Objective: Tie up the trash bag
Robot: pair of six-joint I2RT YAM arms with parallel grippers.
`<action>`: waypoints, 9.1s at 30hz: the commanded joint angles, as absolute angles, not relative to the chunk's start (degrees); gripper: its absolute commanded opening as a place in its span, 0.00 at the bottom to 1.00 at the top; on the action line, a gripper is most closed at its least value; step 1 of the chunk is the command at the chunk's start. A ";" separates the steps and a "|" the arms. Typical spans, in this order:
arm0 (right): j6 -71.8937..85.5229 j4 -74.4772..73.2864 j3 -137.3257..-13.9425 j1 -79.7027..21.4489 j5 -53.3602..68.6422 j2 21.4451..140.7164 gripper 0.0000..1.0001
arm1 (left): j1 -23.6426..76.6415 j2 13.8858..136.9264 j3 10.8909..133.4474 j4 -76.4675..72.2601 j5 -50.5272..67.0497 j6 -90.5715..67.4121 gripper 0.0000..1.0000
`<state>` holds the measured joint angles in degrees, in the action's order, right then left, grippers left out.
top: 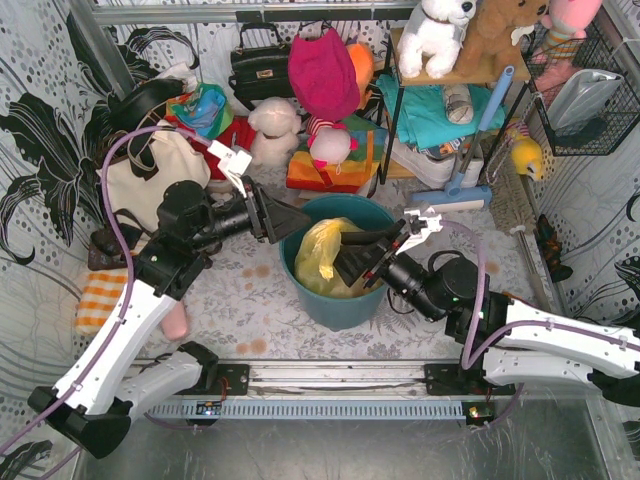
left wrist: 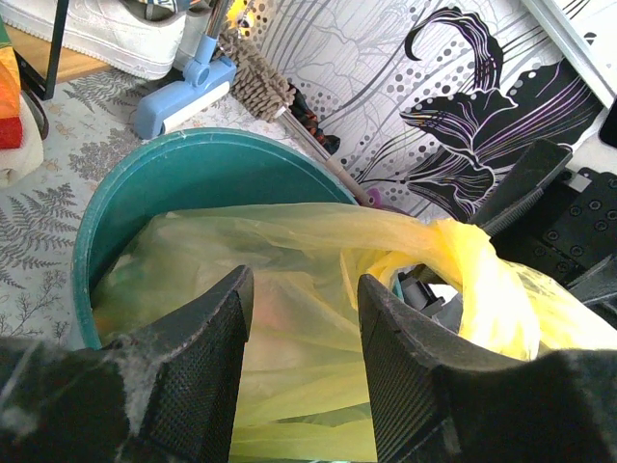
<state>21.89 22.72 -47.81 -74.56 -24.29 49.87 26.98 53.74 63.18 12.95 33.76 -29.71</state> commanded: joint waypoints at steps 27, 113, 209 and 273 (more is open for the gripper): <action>29.14 17.56 -50.48 -74.71 -34.01 50.28 0.35 | 27.05 54.93 66.40 11.43 36.17 -29.34 0.55; 5.58 76.78 -39.29 -74.71 -31.57 72.22 0.00 | 27.31 46.64 59.66 11.13 38.55 -34.16 0.45; 17.30 51.13 -38.32 -74.71 -28.93 56.08 0.36 | 30.26 51.06 63.03 6.29 27.66 -39.95 0.08; 30.44 -5.18 -71.63 -74.71 -40.25 54.75 0.68 | 52.39 67.34 106.74 40.83 27.33 -12.81 0.53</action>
<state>29.58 -7.49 -70.17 -74.56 -40.34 53.67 49.52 67.68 105.34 41.04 28.93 -15.29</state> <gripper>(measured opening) 0.683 0.525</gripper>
